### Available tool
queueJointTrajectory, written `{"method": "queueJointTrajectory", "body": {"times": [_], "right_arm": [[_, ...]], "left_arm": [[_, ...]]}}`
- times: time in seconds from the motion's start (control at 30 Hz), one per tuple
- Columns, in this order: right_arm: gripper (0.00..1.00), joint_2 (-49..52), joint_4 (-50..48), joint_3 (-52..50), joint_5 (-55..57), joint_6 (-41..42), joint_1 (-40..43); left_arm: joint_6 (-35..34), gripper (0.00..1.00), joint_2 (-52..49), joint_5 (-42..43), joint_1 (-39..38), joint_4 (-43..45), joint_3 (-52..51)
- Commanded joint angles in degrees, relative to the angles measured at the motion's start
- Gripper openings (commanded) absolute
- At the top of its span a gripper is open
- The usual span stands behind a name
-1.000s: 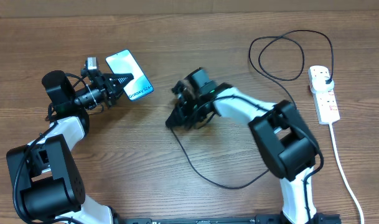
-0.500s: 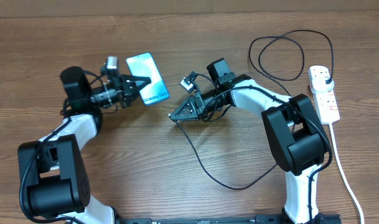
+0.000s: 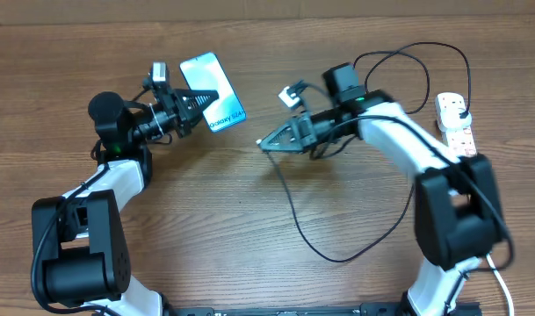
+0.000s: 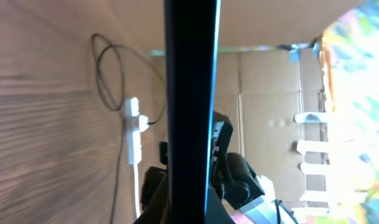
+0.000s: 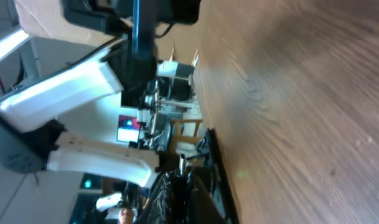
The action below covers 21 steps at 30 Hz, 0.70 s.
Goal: Plug charger to phone and switch on socket
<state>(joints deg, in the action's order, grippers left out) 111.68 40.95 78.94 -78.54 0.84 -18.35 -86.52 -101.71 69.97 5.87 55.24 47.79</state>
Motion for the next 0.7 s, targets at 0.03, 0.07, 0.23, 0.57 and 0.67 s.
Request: {"method": "queueJointTrajectory", "body": {"times": [0.03, 0.07, 0.23, 0.57, 0.67], "right_arm": [[0.04, -5.33, 9.18, -0.44, 1.38, -12.02, 2.8], [0.04, -5.92, 11.82, -0.44, 1.36, -14.62, 3.5], [0.04, -6.47, 20.48, -0.61, 1.31, -23.08, 5.31], [0.04, -6.47, 17.31, -0.61, -2.34, -23.34, 5.31], [0.04, -6.47, 16.33, -0.61, -4.09, -23.17, 5.31]], "left_arm": [[-6.93, 0.04, 0.15, -2.01, -2.67, 2.16, 1.14], [-6.91, 0.04, 0.13, -2.01, -3.56, 1.75, 1.14], [-6.91, 0.04, 0.13, -4.61, -7.87, 1.6, 1.14], [-6.84, 0.04, 0.13, -8.5, -10.75, -0.92, 1.14], [-6.62, 0.04, 0.13, -8.5, -11.02, -0.98, 1.14]]}}
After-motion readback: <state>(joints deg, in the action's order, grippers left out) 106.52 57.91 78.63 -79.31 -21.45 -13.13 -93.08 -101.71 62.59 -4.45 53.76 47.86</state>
